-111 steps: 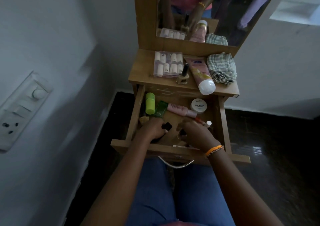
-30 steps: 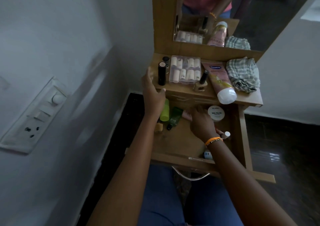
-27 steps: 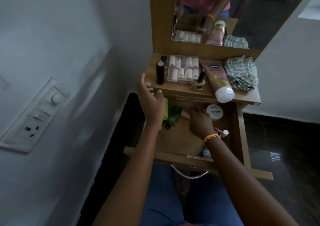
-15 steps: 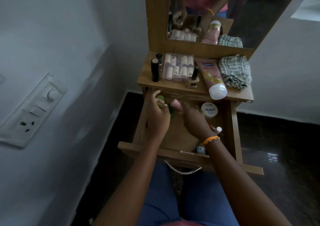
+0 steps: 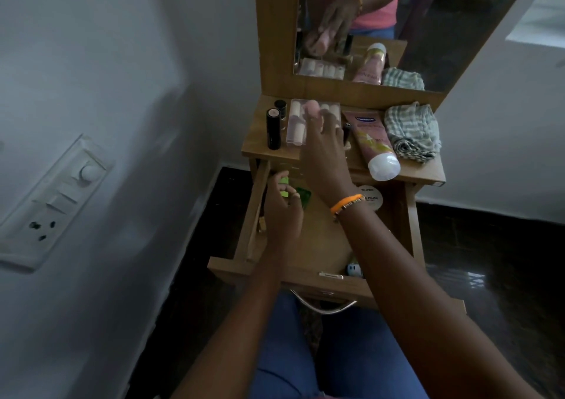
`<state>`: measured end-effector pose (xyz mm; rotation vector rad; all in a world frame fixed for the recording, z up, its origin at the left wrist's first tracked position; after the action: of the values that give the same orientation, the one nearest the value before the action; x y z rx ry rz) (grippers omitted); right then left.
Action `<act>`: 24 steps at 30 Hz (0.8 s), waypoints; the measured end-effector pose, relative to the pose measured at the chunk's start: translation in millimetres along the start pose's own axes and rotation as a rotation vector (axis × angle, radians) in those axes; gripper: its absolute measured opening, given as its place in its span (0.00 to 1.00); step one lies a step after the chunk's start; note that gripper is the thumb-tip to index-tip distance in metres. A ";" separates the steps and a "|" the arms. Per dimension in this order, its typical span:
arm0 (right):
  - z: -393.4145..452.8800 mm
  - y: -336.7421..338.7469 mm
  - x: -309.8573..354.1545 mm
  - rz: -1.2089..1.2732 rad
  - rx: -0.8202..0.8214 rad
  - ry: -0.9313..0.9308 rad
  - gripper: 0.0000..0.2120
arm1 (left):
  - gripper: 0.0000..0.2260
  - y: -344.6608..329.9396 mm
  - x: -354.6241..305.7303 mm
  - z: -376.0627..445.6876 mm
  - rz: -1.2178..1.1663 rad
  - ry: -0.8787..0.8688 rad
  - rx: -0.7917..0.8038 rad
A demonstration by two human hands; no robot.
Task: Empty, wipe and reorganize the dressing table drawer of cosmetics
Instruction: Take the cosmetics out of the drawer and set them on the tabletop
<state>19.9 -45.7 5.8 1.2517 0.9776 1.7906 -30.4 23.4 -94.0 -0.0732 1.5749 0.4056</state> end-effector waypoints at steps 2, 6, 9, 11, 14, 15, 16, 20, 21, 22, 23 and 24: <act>15.5 -12.9 -1.8 -0.175 0.085 -0.019 0.23 | 0.19 1.0 -0.4 0.6 -0.007 0.009 -0.008; 40.1 -32.0 -11.7 -0.209 0.201 -0.100 0.19 | 0.19 -0.2 -1.7 -1.4 0.007 -0.013 -0.030; 45.7 -35.7 -13.2 -0.214 0.211 -0.057 0.19 | 0.18 -0.3 -1.9 -1.3 0.017 0.001 -0.033; 36.0 -25.3 -6.5 -0.169 0.187 -0.025 0.21 | 0.18 0.9 -1.7 0.4 0.053 0.014 -0.013; 0.4 0.3 5.9 -0.117 0.057 -0.039 0.22 | 0.18 5.8 3.1 1.2 0.125 0.077 0.017; -12.9 3.9 5.8 -0.111 0.027 -0.039 0.20 | 0.18 8.0 6.4 1.6 0.149 0.112 0.020; -25.4 5.4 3.6 -0.098 0.023 -0.047 0.18 | 0.18 10.2 10.1 2.0 0.152 0.142 0.019; -53.5 -24.8 -24.5 -0.048 0.305 -0.157 0.14 | 0.15 11.7 21.9 5.2 0.158 0.156 0.085; -55.1 -38.9 -32.9 -0.059 0.411 -0.176 0.14 | 0.15 10.5 23.3 6.1 0.195 0.162 0.135; -55.5 -55.8 -41.6 -0.062 0.515 -0.174 0.15 | 0.17 9.3 23.4 6.2 0.239 0.175 0.183; -54.6 -73.8 -49.8 -0.051 0.601 -0.148 0.18 | 0.21 8.4 22.4 4.8 0.294 0.196 0.222; -53.1 -90.7 -56.7 -0.048 0.669 -0.105 0.25 | 0.24 7.7 21.5 3.3 0.346 0.212 0.244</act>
<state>-3.6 -64.5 -109.7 1.6749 1.6028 1.3769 -30.7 35.9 -113.4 0.3585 1.8415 0.4824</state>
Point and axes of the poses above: each hand's wrist, its own z-axis towards the middle knuckle, its own y-axis out of the back of the hand, x = y × z, the point moved 3 cm from there along z, towards the middle knuckle, and after that the axes turned 5 degrees about x, right-handed, at the moved point
